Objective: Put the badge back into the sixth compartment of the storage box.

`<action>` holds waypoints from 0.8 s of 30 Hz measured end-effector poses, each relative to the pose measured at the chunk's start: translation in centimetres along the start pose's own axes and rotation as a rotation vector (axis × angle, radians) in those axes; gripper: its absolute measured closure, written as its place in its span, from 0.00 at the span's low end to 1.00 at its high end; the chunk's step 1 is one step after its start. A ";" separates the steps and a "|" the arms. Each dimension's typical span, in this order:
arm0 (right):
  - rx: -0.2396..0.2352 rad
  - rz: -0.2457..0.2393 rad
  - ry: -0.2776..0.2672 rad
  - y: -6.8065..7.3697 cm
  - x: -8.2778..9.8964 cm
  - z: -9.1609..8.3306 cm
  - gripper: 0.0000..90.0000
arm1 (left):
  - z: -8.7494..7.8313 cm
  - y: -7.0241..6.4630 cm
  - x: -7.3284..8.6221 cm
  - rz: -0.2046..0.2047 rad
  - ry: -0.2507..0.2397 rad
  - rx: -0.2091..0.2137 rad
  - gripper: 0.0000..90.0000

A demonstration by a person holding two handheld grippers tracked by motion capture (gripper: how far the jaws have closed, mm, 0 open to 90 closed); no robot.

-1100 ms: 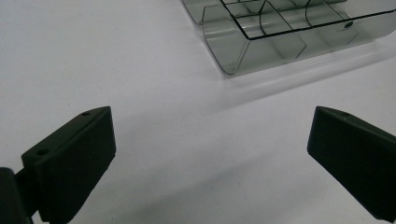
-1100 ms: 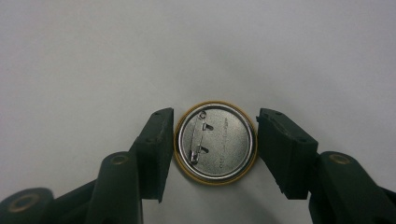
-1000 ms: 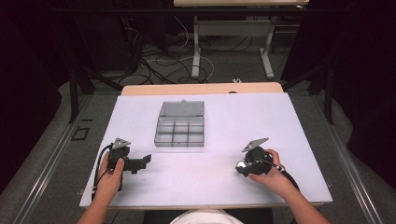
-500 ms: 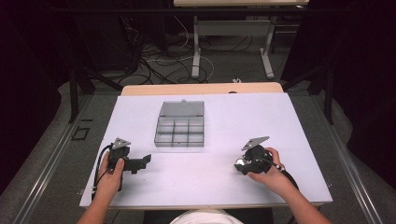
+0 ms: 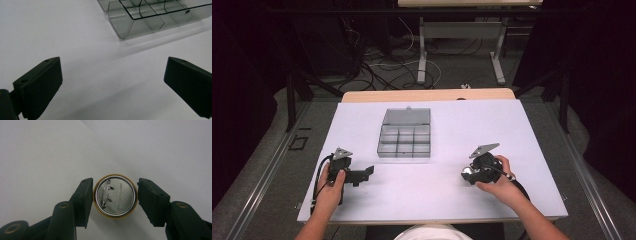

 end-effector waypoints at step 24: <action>0.006 0.019 -0.064 -0.6 -2.3 0.6 0.52 | 0.1 0.1 0.1 -0.002 0.000 0.001 0.03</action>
Point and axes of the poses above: each handheld gripper's, and its own axes: z roughly forward along the jaws, x roughly out of its underside, y roughly to its left, the point moved 1 cm from there along z, roughly forward along the jaws, and after that the axes turned 14 degrees about -y, right-handed, at the moved point
